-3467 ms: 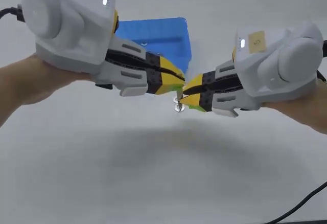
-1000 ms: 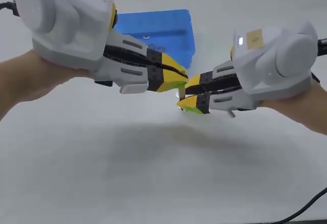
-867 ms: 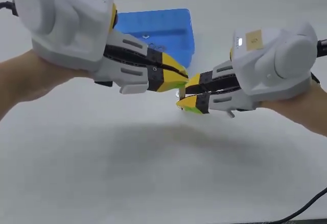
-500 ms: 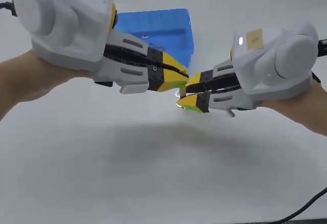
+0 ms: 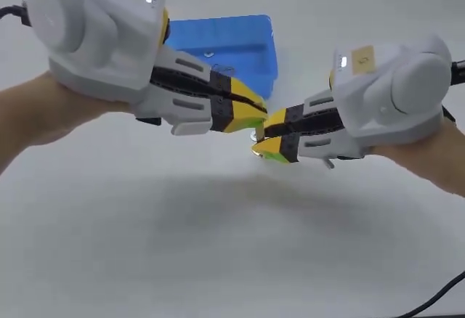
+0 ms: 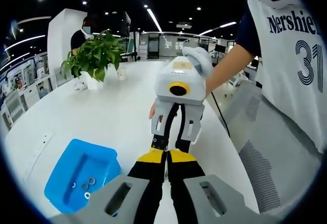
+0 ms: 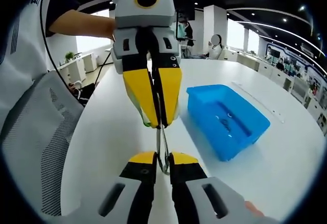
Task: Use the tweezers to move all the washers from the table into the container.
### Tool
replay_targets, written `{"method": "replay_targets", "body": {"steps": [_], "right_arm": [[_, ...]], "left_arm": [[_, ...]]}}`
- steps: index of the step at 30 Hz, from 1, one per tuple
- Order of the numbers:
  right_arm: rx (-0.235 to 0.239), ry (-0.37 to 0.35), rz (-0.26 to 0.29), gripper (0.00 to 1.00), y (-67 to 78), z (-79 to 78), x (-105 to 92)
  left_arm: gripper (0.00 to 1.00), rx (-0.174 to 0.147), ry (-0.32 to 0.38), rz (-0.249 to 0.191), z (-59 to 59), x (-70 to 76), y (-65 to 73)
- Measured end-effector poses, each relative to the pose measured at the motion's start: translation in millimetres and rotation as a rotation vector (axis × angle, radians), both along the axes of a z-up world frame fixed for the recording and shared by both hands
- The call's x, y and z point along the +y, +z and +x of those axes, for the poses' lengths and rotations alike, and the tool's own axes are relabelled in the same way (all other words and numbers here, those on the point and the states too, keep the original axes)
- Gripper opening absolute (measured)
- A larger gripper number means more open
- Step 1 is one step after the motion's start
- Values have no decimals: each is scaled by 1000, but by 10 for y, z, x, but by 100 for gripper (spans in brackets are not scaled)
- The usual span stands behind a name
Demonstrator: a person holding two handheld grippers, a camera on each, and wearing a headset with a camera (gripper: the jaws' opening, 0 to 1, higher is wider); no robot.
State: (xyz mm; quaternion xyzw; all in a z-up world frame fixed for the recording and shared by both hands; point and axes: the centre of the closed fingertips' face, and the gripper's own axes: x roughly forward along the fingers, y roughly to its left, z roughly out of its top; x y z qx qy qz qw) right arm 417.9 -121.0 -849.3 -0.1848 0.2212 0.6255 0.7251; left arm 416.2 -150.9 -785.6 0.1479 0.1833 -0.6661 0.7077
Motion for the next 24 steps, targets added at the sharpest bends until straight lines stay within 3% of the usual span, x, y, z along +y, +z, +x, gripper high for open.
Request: {"method": "replay_targets", "body": {"steps": [4,6,12,19,24], "right_arm": [[10,-2,8,10,22,-13,18],[4,-8,16,11,51,-7,24],[-18,-8,23,11,148,11,77],[-58,7,32,11,351,55,158],[-88,4,43,11,515,127,204]], "left_arm": [[6,49,25,-15,1,17,30],[6,32,25,-13,9,35,64],[6,25,27,-6,16,80,148],[6,-2,29,5,36,169,345],[5,-47,28,18,82,216,503]]}}
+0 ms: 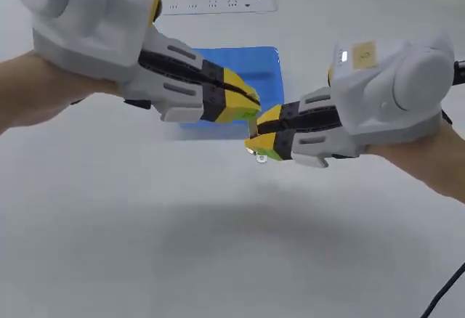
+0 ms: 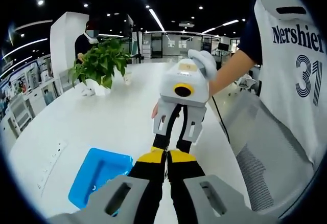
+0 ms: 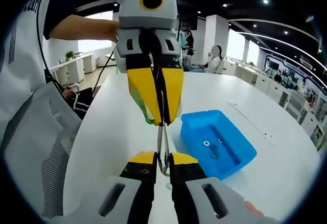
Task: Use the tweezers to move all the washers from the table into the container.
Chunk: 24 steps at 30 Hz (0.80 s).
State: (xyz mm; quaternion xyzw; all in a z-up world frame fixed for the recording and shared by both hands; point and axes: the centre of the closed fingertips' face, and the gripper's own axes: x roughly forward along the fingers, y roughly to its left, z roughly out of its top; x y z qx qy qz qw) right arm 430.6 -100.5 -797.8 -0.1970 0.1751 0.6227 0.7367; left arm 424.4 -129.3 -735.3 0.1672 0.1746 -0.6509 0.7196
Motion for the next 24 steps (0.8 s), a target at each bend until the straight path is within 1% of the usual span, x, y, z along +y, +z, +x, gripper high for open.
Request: {"method": "replay_targets", "body": {"steps": [2,10,11,14,18,24], "right_arm": [[-11,1,6,11,73,28,18],[-62,15,12,11,302,133,83],[-67,16,14,11,332,157,95],[-77,17,21,11,387,216,127],[-93,21,24,11,440,304,169],[-106,32,22,11,445,441,231]], "left_arm": [[5,-15,2,-1,21,16,68],[5,-57,3,0,106,73,294],[5,-64,3,-1,146,93,318],[5,-79,6,1,207,128,373],[5,-94,7,3,286,173,420],[5,-108,12,12,414,215,419]]}}
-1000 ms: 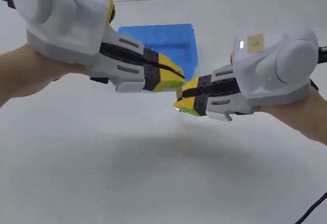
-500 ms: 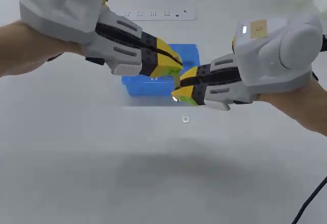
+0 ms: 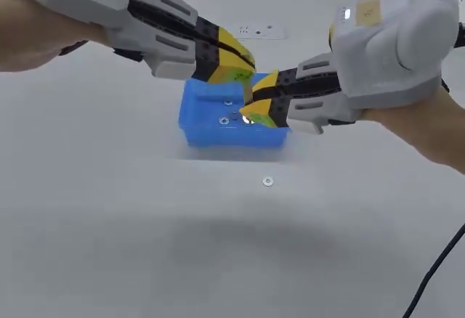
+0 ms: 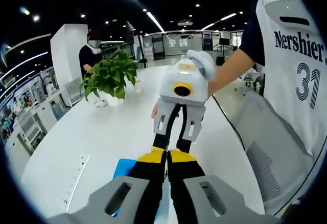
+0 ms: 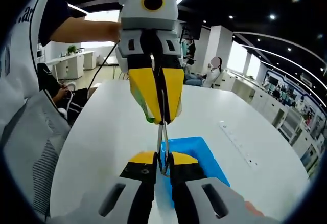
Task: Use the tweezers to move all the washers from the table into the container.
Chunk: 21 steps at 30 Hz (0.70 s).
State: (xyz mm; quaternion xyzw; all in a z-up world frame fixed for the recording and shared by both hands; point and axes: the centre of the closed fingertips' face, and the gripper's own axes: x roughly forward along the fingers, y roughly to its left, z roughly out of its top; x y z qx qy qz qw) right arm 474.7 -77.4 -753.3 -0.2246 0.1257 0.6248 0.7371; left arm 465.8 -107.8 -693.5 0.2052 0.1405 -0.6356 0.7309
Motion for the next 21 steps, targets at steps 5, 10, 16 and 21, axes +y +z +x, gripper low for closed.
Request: {"method": "replay_targets", "body": {"steps": [5,10,16,21], "right_arm": [[-10,5,4,11,-27,158,63],[-10,1,4,11,-97,329,90],[6,3,-9,11,-273,501,100],[21,4,-32,11,-464,630,140]], "left_arm": [[5,-9,10,11,175,58,-32],[5,-9,25,9,346,88,-109],[5,7,39,11,537,109,-285],[5,22,53,32,647,149,-459]]}}
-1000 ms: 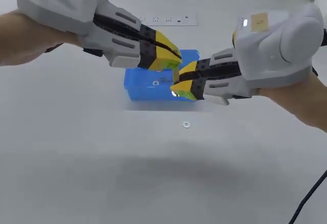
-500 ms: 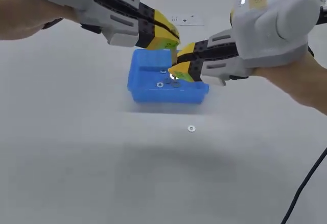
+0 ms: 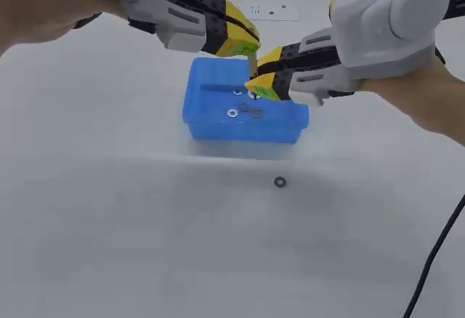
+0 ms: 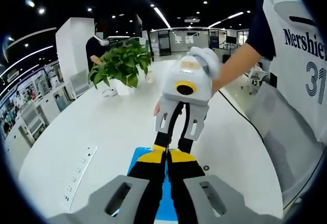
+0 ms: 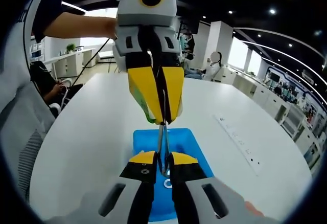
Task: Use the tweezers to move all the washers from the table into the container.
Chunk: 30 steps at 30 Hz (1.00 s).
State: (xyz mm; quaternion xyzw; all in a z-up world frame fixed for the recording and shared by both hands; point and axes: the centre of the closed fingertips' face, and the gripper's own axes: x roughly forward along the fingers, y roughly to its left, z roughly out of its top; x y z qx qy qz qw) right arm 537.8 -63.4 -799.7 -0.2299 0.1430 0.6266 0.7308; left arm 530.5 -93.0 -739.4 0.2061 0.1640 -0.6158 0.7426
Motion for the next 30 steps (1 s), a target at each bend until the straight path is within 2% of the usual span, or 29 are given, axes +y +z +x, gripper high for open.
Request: {"method": "replay_targets", "body": {"steps": [6,15,21,26,30], "right_arm": [[24,-1,-17,11,-213,94,67],[66,-11,-25,11,-437,123,78],[85,-18,-26,11,-460,88,60],[89,-23,-16,12,-427,88,54],[83,-20,-14,12,-354,65,71]], "left_arm": [[5,17,11,30,60,48,-190],[6,58,32,35,115,88,-406],[6,65,30,36,105,67,-438],[5,69,26,29,86,35,-398],[5,49,19,35,67,20,-338]]}}
